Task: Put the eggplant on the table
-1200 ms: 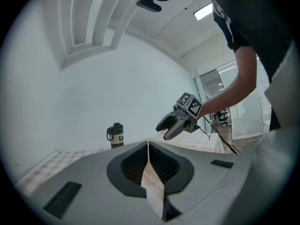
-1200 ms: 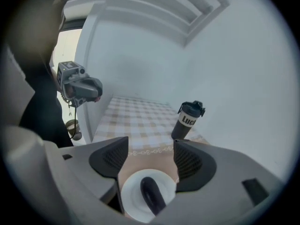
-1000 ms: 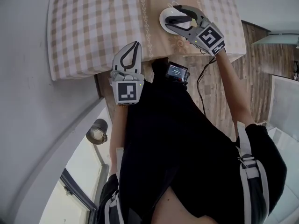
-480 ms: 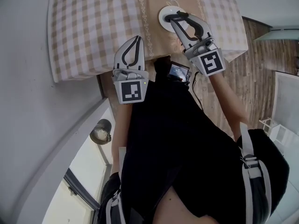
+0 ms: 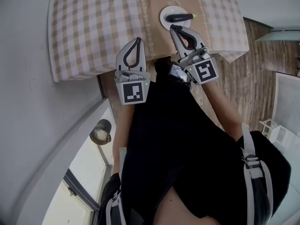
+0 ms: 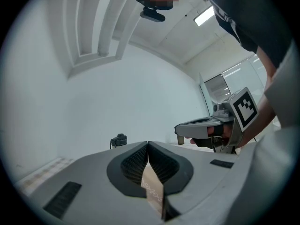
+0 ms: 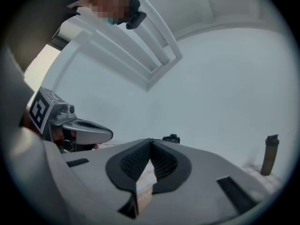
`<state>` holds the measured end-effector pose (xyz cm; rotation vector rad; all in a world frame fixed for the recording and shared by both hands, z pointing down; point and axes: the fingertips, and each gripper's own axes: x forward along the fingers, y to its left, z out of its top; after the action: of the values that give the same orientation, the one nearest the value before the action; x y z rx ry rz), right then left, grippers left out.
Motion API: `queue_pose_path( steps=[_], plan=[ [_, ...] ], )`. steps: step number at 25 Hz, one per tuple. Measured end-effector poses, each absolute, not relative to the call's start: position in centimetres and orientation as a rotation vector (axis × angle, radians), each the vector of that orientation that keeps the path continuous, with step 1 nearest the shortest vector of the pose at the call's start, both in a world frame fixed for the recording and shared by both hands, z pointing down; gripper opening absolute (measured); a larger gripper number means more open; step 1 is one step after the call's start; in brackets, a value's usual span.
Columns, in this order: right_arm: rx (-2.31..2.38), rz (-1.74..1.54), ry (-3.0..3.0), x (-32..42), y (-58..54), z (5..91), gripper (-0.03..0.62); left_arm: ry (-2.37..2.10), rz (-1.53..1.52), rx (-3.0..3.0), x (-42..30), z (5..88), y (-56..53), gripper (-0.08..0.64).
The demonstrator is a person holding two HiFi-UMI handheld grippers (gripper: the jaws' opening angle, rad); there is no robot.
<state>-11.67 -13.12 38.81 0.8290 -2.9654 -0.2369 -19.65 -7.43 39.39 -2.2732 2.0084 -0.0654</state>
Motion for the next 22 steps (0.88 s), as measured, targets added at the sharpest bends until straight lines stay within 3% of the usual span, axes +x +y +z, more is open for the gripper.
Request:
queue_pose_path(
  steps=[22],
  plan=[
    [0.760, -0.182, -2.959, -12.0, -12.0, 39.9, 0.003, 2.027, -0.068, -2.275, -20.1, 40.0, -7.1, -0.006]
  ],
)
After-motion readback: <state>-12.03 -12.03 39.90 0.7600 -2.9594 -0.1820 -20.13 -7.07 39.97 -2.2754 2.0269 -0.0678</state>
